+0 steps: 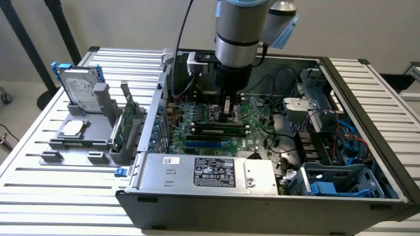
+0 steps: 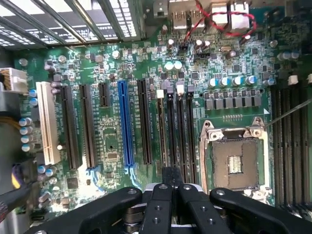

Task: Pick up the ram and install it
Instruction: 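Press down the ram until it locks into place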

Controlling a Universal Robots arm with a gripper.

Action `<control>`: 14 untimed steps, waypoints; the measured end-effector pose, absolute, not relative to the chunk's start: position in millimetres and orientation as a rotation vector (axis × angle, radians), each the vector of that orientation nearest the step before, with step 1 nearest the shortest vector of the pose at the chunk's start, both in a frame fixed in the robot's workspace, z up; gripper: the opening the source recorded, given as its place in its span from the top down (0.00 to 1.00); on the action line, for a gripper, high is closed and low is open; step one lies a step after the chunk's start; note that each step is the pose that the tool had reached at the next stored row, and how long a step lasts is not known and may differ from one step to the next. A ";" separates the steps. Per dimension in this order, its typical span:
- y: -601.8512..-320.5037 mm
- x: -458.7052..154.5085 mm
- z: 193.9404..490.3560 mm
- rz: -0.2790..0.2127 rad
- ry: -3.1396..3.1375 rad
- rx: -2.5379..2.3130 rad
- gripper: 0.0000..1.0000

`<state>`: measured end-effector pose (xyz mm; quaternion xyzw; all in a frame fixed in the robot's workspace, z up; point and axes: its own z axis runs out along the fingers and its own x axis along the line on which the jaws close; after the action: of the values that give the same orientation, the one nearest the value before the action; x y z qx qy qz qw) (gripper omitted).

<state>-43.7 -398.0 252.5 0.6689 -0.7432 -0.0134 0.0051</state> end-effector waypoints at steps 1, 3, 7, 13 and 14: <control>-398.0 -43.7 256.0 -0.042 -2.327 2.095 0.89; -398.0 -43.7 258.1 -0.042 -2.326 2.096 0.89; -398.1 -52.0 257.5 -0.040 -2.325 2.099 0.89; -398.1 -68.0 252.3 -0.032 -2.321 2.112 0.89; -398.2 -70.3 250.5 -0.030 -2.320 2.115 0.89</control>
<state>-70.3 -398.2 250.5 0.6736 -0.7390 -0.0097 0.0012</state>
